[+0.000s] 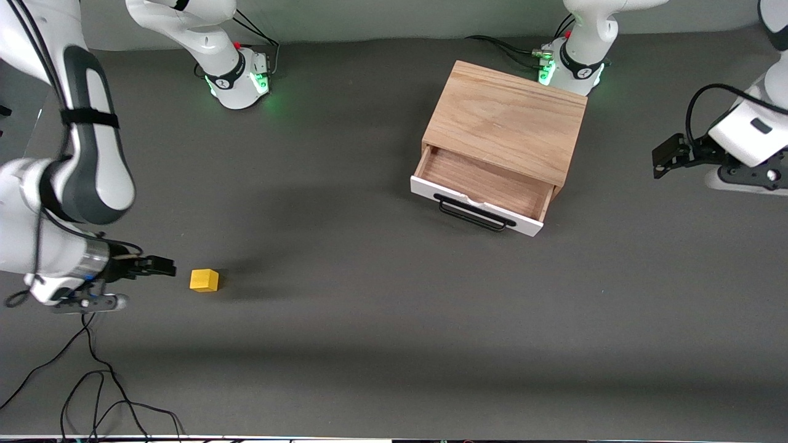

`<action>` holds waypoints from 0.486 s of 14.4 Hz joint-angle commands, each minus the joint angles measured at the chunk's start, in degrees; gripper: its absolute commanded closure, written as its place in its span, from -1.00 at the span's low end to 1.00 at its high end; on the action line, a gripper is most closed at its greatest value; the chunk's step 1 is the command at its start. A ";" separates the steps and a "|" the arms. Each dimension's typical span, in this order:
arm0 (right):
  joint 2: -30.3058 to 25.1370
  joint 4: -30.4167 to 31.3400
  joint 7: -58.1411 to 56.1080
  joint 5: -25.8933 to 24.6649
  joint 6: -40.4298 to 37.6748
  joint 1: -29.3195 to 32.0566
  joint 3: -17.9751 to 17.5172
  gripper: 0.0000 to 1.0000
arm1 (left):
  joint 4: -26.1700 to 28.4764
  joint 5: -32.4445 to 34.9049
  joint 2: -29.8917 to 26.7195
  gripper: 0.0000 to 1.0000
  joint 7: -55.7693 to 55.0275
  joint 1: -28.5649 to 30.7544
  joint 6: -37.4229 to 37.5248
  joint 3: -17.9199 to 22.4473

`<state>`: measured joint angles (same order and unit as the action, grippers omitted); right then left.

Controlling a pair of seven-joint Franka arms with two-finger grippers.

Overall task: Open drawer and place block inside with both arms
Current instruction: 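Move the right gripper over the yellow cube and lower it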

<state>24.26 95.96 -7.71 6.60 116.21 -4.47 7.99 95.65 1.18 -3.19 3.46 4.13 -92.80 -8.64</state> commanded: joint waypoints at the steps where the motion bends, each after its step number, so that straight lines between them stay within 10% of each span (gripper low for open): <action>1: 0.43 5.80 -2.04 1.84 6.46 -0.53 0.10 -1.00 | -8.35 0.05 2.40 -1.00 -1.25 -0.09 6.29 0.20; 7: 5.35 9.68 -1.34 2.02 17.02 -3.00 0.09 -1.00 | -10.93 0.84 2.93 -1.00 -9.88 -0.97 8.17 -0.51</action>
<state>28.81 104.61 -7.96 6.79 130.33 -7.14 7.61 86.67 1.58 -1.55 -5.14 3.54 -85.08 -9.50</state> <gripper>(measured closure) 0.000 0.000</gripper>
